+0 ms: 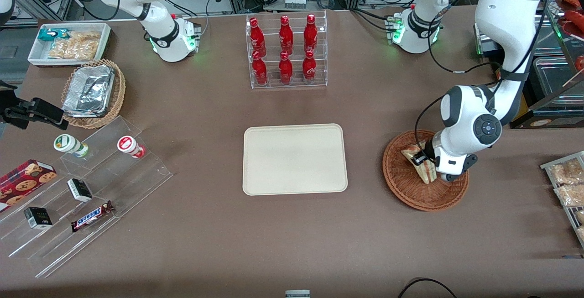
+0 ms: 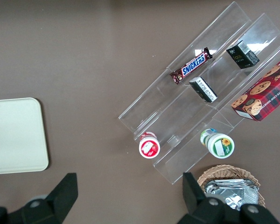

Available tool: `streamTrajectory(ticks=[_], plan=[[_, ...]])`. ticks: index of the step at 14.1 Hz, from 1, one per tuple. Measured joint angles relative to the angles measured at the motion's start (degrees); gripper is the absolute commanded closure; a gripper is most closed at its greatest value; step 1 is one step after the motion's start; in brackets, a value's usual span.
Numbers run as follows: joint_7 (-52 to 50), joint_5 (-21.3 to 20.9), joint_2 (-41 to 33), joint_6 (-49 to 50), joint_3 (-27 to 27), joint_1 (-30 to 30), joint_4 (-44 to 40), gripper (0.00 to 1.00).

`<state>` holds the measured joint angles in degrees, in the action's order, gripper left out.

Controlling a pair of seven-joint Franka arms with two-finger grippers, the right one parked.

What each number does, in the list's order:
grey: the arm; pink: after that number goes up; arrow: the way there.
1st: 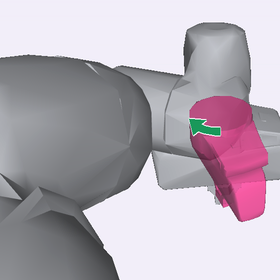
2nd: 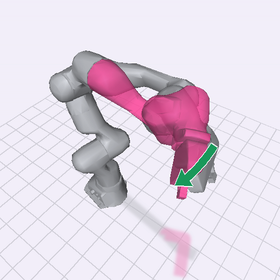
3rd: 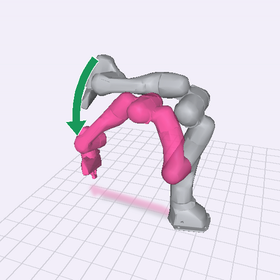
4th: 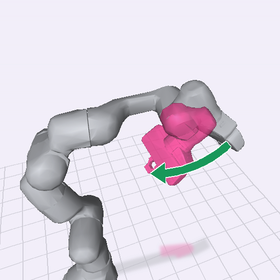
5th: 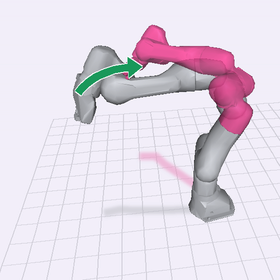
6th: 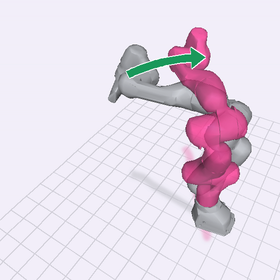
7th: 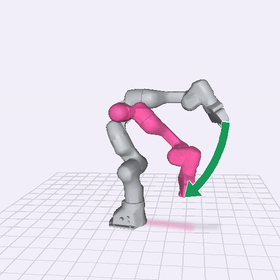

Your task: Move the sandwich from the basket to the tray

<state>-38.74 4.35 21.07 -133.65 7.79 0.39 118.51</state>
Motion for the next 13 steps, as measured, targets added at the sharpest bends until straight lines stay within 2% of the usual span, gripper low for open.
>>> streamTrajectory(ticks=[4, 7, 10, 13], plan=[[1.4, 0.0, -3.4, 9.4, 3.7, 1.7, -6.9, 0.94], [-0.4, 0.0, -2.6, 10.5, 6.4, 9.8, -10.6, 0.93], [-2.5, -2.6, 3.2, 10.2, 6.5, 19.2, -15.3, 0.93], [-5.7, -4.2, 11.9, 9.9, 6.4, 25.0, -22.7, 0.92]])
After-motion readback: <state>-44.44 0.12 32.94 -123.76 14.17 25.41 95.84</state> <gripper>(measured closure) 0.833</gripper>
